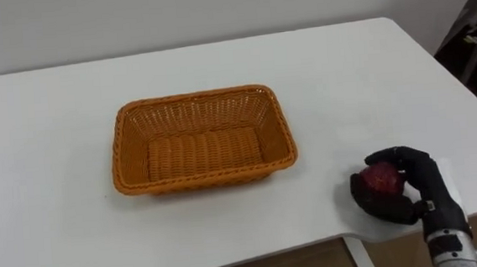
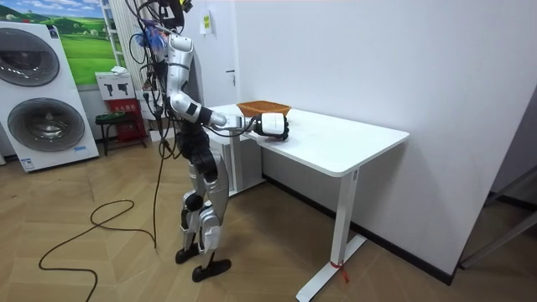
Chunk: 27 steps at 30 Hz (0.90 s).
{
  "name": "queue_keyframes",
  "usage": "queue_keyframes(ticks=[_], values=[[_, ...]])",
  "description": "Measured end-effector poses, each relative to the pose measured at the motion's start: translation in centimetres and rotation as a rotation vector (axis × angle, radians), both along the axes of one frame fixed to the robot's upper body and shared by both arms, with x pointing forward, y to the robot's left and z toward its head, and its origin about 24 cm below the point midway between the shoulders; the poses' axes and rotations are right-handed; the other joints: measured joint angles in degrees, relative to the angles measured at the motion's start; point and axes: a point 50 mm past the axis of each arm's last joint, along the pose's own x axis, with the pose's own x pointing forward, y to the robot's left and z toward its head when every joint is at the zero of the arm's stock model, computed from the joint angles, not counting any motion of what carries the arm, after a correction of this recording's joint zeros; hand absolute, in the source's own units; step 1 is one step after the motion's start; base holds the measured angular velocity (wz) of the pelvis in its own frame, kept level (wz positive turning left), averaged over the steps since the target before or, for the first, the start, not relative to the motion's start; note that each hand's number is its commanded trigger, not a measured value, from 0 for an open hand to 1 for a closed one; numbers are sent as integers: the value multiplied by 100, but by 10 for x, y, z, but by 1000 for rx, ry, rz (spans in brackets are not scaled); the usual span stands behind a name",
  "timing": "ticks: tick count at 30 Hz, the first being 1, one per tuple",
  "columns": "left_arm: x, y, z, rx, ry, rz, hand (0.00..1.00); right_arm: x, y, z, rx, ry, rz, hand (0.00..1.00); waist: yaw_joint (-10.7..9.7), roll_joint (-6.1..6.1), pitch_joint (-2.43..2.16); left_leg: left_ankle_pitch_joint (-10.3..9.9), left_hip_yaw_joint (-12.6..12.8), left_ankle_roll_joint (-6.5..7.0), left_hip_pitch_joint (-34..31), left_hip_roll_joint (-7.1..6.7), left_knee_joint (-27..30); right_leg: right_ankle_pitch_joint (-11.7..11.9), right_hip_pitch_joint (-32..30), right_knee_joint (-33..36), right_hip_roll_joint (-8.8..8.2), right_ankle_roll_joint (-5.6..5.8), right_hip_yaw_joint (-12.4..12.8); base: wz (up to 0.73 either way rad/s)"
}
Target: Pick and place apple
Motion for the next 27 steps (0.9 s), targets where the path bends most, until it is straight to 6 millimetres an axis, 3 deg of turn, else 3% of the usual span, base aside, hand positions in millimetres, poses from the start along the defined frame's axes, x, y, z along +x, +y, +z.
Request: queue_keyframes(ticks=[12,16,19,27], values=[[2,0,-2,-3,13,8,0,8,2,1,5,-19,-25,100,26,-31,4,0,-22,1,-38,-2,59,-3,-4,3,-12,0,-12,0],[0,0,-2,-5,22,6,0,17,3,6,15,-40,-27,100,168,-6,32,1,2,1,-25,-3,57,-2,-13,-11,-7,0,4,-3],[-2,0,-2,-6,30,11,0,32,10,18,42,-100,-8,100,268,1,58,1,-14,1,-45,-3,57,-1,-16,6,-10,1,-7,3],[-9,0,-2,-2,58,16,0,70,24,62,53,-307,61,100,357,-28,44,1,-143,1,-107,-5,86,-1,11,2,-25,1,-114,8]])
